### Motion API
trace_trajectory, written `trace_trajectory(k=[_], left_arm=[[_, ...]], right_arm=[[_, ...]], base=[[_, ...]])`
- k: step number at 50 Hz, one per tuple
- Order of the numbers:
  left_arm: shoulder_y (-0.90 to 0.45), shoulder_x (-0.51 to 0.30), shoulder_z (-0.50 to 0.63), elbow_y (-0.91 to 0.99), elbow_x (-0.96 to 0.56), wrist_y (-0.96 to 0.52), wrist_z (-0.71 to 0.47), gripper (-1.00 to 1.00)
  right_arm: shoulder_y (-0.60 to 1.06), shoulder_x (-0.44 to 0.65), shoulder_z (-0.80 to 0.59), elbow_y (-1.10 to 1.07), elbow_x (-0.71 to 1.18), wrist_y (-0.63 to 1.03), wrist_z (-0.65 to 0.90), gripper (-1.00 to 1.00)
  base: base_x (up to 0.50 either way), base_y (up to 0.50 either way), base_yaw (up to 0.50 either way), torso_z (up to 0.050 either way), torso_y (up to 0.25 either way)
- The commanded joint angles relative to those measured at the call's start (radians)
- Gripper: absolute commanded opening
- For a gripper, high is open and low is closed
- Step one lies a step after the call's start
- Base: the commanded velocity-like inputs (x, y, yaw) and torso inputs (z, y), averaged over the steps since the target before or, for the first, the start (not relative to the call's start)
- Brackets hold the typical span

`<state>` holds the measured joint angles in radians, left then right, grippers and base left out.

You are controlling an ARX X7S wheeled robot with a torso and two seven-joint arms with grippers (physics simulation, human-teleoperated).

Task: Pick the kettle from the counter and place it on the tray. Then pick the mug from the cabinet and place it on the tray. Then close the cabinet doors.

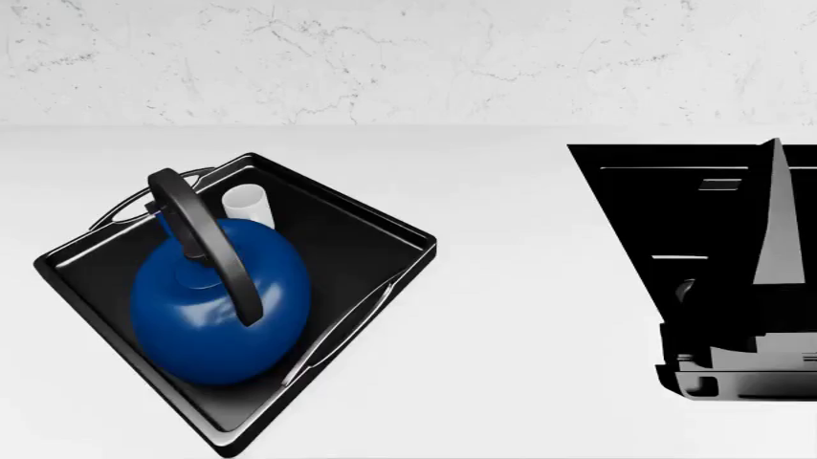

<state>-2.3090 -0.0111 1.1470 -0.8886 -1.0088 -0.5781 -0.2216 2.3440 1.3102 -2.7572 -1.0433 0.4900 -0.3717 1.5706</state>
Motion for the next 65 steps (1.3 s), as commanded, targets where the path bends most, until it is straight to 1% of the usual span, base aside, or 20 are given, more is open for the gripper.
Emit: trace_trajectory(k=[1, 8, 15, 19, 21, 23, 25, 27, 29, 30, 31, 34, 37, 42, 45, 46, 49, 54, 60, 65], left_arm=[[0.142, 0.01, 0.242, -0.054, -0.257, 0.031, 0.002, 1.0], [0.191, 0.011, 0.313, -0.08, -0.306, 0.062, -0.018, 1.0], [0.21, 0.011, 0.364, -0.103, -0.344, 0.08, -0.02, 1.0], [0.181, 0.01, 0.35, -0.109, -0.374, 0.105, -0.014, 1.0], [0.146, 0.003, 0.309, -0.114, -0.4, 0.134, -0.016, 1.0], [0.099, -0.054, 0.243, -0.03, -0.444, 0.165, -0.059, 1.0], [0.056, -0.129, 0.183, 0.092, -0.485, 0.181, -0.115, 1.0], [0.028, -0.208, 0.124, 0.227, -0.525, 0.196, -0.174, 1.0], [0.028, -0.31, 0.041, 0.418, -0.579, 0.239, -0.248, 1.0], [0.036, -0.364, -0.002, 0.524, -0.612, 0.259, -0.305, 1.0], [0.039, -0.404, -0.025, 0.609, -0.622, 0.271, -0.327, 1.0], [0.075, -0.554, -0.071, 0.888, -0.556, 0.353, -0.499, 1.0], [0.106, -0.677, -0.1, 1.093, -0.531, 0.381, -0.599, 1.0], [0.183, -0.896, -0.169, 1.443, -0.598, 0.44, -0.775, 1.0], [0.243, -1.009, -0.193, 1.608, -0.615, 0.487, -0.859, 1.0], [0.271, -1.044, -0.202, 1.654, -0.611, 0.518, -0.903, 1.0], [0.346, -1.141, -0.211, 1.767, -0.592, 0.577, -0.945, 1.0], [0.409, -1.258, -0.219, 1.887, -0.582, 0.631, -0.942, 1.0], [0.445, -1.352, -0.236, 1.933, -0.606, 0.702, -0.918, 1.0], [0.482, -1.389, -0.238, 1.935, -0.601, 0.727, -0.903, 1.0]], right_arm=[[0.012, 0.001, -0.02, -0.004, 0.001, -0.005, 0.0, 1.0], [0.012, 0.004, -0.03, -0.004, -0.002, -0.007, 0.0, 1.0], [0.012, 0.01, -0.04, -0.004, -0.007, -0.01, 0.0, 1.0], [0.012, 0.009, -0.036, -0.004, -0.005, -0.01, 0.0, 1.0], [0.012, 0.006, -0.032, -0.004, 0.002, -0.011, 0.0, 1.0], [0.012, -0.003, -0.029, -0.004, 0.014, -0.006, 0.0, 1.0], [0.012, -0.004, -0.029, -0.004, 0.012, -0.001, 0.0, 1.0], [0.012, -0.007, -0.017, -0.004, 0.024, 0.004, 0.0, 1.0], [0.012, -0.011, -0.004, -0.004, 0.032, 0.009, 0.0, 1.0], [0.012, -0.014, 0.008, -0.004, 0.043, 0.014, 0.0, 1.0], [0.012, -0.016, 0.015, -0.004, 0.048, 0.016, 0.0, 1.0], [0.012, -0.019, 0.048, -0.004, 0.076, 0.031, 0.0, 1.0], [0.012, -0.022, 0.084, -0.004, 0.105, 0.046, 0.0, 1.0], [0.012, -0.021, 0.127, -0.004, 0.143, 0.069, 0.0, 1.0], [0.012, -0.017, 0.151, -0.004, 0.158, 0.072, 0.0, 1.0], [0.012, -0.012, 0.157, -0.004, 0.157, 0.073, 0.0, 1.0], [0.012, 0.005, 0.151, -0.004, 0.133, 0.07, 0.0, 1.0], [0.012, 0.023, 0.143, -0.004, 0.112, 0.063, -0.001, 1.0], [0.012, 0.034, 0.131, -0.004, 0.095, 0.059, -0.002, 1.0], [0.012, 0.04, 0.125, -0.004, 0.084, 0.056, -0.002, 1.0]], base=[[0.0, 0.0, 0.0, 0.0, 0.0], [0.0, 0.0, 0.0, 0.0, 0.0], [0.0, 0.0, 0.0, 0.0, 0.0], [0.0, 0.0, 0.0, 0.0, 0.0], [0.0, 0.0, 0.0, 0.0, 0.0], [0.02, 0.0, 0.0, 0.0, 0.0], [0.0, 0.0, 0.0, 0.0, 0.0], [0.0, 0.0, 0.0, 0.0, 0.0], [0.0, 0.0, 0.0, 0.0, 0.0], [0.0, 0.0, 0.0, 0.0, 0.0], [0.0, 0.0, 0.0, 0.0, 0.0], [0.0, 0.0, 0.0, 0.0, 0.0], [0.0, 0.0, 0.0, 0.0, 0.0], [0.0, 0.0, 0.0, 0.0, 0.0], [0.0, 0.0, 0.0, 0.0, 0.0], [0.0, -0.1, 0.0, 0.0, 0.0], [0.0, -0.43, 0.0, 0.0, 0.0], [0.0, -0.5, 0.0, 0.0, 0.0], [0.0, -0.5, 0.0, 0.0, 0.0], [0.0, -0.5, 0.0, 0.0, 0.0]])
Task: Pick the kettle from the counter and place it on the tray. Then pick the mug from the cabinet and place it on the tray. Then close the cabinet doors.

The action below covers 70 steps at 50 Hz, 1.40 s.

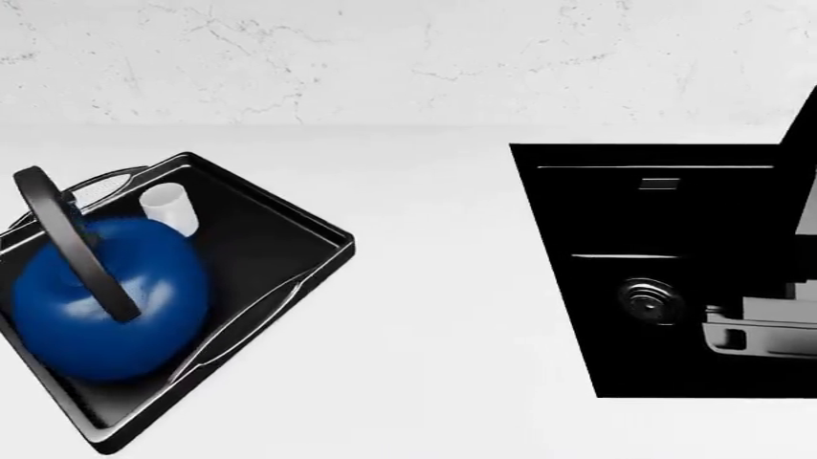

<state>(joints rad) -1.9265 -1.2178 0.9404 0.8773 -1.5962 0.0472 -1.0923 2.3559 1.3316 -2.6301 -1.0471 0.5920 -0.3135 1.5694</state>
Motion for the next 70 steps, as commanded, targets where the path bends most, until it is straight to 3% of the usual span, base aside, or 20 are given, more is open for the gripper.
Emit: trace_trajectory(k=[1, 12, 32, 70], left_arm=[[0.106, -0.189, -0.033, 0.169, -0.014, 0.108, -0.031, 1.0], [0.165, -0.241, -0.039, 0.17, 0.006, 0.152, -0.009, 1.0], [0.188, -0.209, -0.047, 0.17, 0.016, 0.136, -0.011, 1.0], [0.222, -0.249, 0.032, 0.17, 0.077, 0.193, 0.014, 1.0]], right_arm=[[0.0, 0.019, 0.0, 0.0, -0.016, -0.001, -0.001, 1.0], [0.0, 0.026, -0.009, 0.0, -0.03, -0.001, -0.001, 1.0], [0.0, 0.023, -0.014, 0.0, -0.032, -0.009, -0.001, 1.0], [0.0, 0.042, 0.018, 0.0, -0.003, -0.001, -0.012, 1.0]], base=[[0.0, -0.5, 0.0, 0.0, 0.0], [0.0, -0.5, 0.0, 0.0, 0.0], [0.0, -0.5, 0.0, 0.0, 0.0], [0.0, -0.5, 0.0, 0.0, 0.0]])
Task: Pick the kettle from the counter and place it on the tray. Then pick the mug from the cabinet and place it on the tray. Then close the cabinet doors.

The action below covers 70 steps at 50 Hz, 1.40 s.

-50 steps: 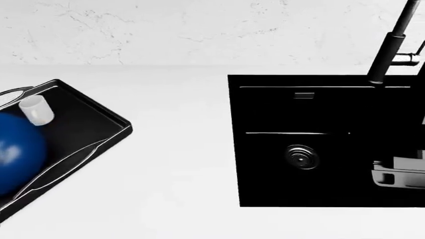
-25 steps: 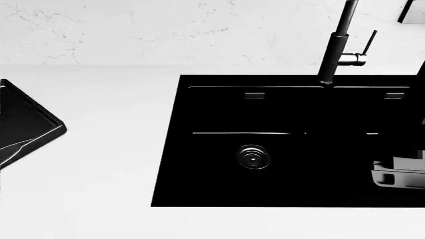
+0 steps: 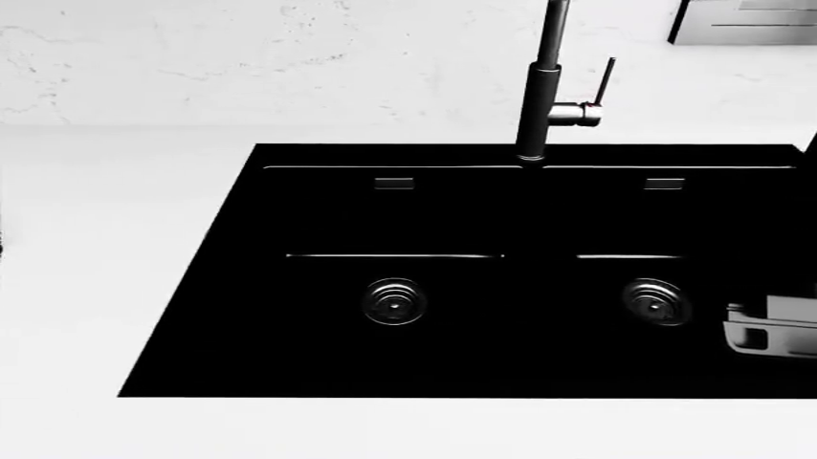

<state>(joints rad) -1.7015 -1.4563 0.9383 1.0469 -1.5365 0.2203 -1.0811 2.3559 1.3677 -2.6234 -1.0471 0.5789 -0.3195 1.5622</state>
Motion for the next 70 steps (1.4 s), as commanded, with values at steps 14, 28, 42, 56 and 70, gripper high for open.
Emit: trace_trajectory(k=[14, 28, 42, 56, 70], left_arm=[[-0.034, -0.026, 0.105, 0.0, 0.041, 0.043, 0.013, 1.0], [-0.08, -0.04, 0.202, 0.0, 0.068, 0.08, 0.033, 1.0], [-0.118, -0.088, 0.253, 0.0, 0.061, 0.116, 0.07, 1.0], [-0.108, -0.112, 0.279, 0.0, 0.081, 0.145, 0.084, 1.0], [-0.06, -0.114, 0.315, 0.0, 0.149, 0.186, 0.066, 1.0]], right_arm=[[-0.002, 0.198, 0.631, 0.0, 0.551, 0.331, -0.291, 1.0], [-0.102, 0.086, 1.773, 0.072, 1.304, 0.939, -0.174, 1.0], [-0.003, -0.316, 2.008, 0.416, 1.258, 1.262, -0.425, 1.0], [-0.001, -0.867, 2.43, 0.684, 0.894, 1.858, -0.582, 1.0], [-0.089, -0.936, 2.318, 0.804, 0.645, 1.661, -0.795, 1.0]], base=[[0.0, -0.25, 0.0, 0.0, 0.0], [0.0, 0.0, 0.0, 0.0, 0.0], [0.0, 0.0, 0.0, 0.0, 0.0], [0.0, 0.0, 0.0, 0.001, 0.0], [0.0, 0.0, 0.0, 0.002, 0.003]])
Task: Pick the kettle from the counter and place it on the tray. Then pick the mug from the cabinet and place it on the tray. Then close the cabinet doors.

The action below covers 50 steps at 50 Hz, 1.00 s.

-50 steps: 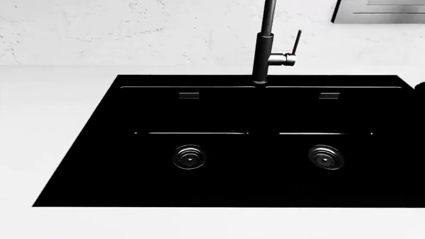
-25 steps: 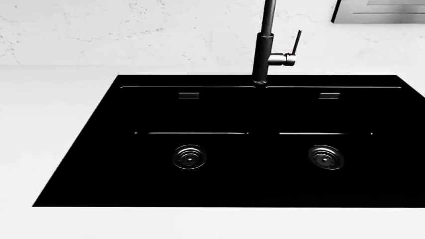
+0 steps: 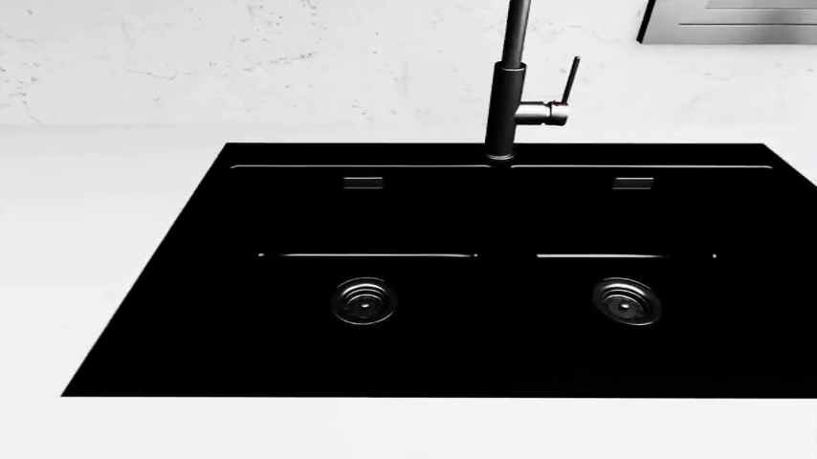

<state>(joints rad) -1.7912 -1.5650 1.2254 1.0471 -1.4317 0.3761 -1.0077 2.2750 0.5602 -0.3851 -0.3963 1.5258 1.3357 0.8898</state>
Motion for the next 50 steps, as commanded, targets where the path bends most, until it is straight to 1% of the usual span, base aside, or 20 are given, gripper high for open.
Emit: trace_trajectory(k=[1, 11, 18, 20, 26, 29, 42, 50], left_arm=[[0.036, -0.006, 0.034, 0.0, 0.052, 0.035, -0.009, 1.0], [0.062, -0.006, 0.052, 0.0, 0.086, 0.055, -0.017, 1.0], [0.072, -0.006, 0.057, 0.0, 0.094, 0.06, -0.014, 1.0], [0.078, -0.006, 0.062, 0.0, 0.098, 0.067, -0.014, 1.0], [0.083, -0.006, 0.062, 0.0, 0.101, 0.069, -0.016, 1.0], [0.089, -0.006, 0.066, 0.0, 0.109, 0.072, -0.014, 1.0], [0.132, -0.006, 0.1, 0.0, 0.171, 0.107, -0.03, 1.0], [0.145, -0.006, 0.108, 0.0, 0.19, 0.119, -0.046, 1.0]], right_arm=[[-0.01, -0.139, 0.085, 0.172, -0.299, 0.005, -0.114, 1.0], [0.0, -0.207, 0.045, 0.314, -0.386, -0.058, -0.117, 1.0], [-0.019, -0.263, 0.095, 0.416, -0.357, -0.109, -0.145, 1.0], [-0.03, -0.279, 0.101, 0.439, -0.358, -0.134, -0.163, 1.0], [-0.062, -0.315, 0.094, 0.508, -0.352, -0.206, -0.307, 1.0], [-0.072, -0.334, 0.096, 0.542, -0.34, -0.214, -0.333, 1.0], [-0.11, -0.37, -0.018, 0.67, -0.461, -0.31, -0.453, 1.0], [-0.138, -0.382, -0.124, 0.763, -0.576, -0.394, -0.532, 1.0]], base=[[0.0, 0.0, 0.0, 0.0, 0.0], [0.0, 0.0, 0.0, 0.0, 0.0], [0.0, 0.0, 0.0, 0.001, 0.0], [0.0, 0.0, 0.0, 0.0, 0.0], [0.0, 0.0, 0.0, 0.0, 0.0], [0.0, 0.0, 0.0, 0.003, 0.0], [0.0, 0.0, 0.0, 0.001, 0.0], [0.0, 0.0, 0.0, 0.0, 0.0]])
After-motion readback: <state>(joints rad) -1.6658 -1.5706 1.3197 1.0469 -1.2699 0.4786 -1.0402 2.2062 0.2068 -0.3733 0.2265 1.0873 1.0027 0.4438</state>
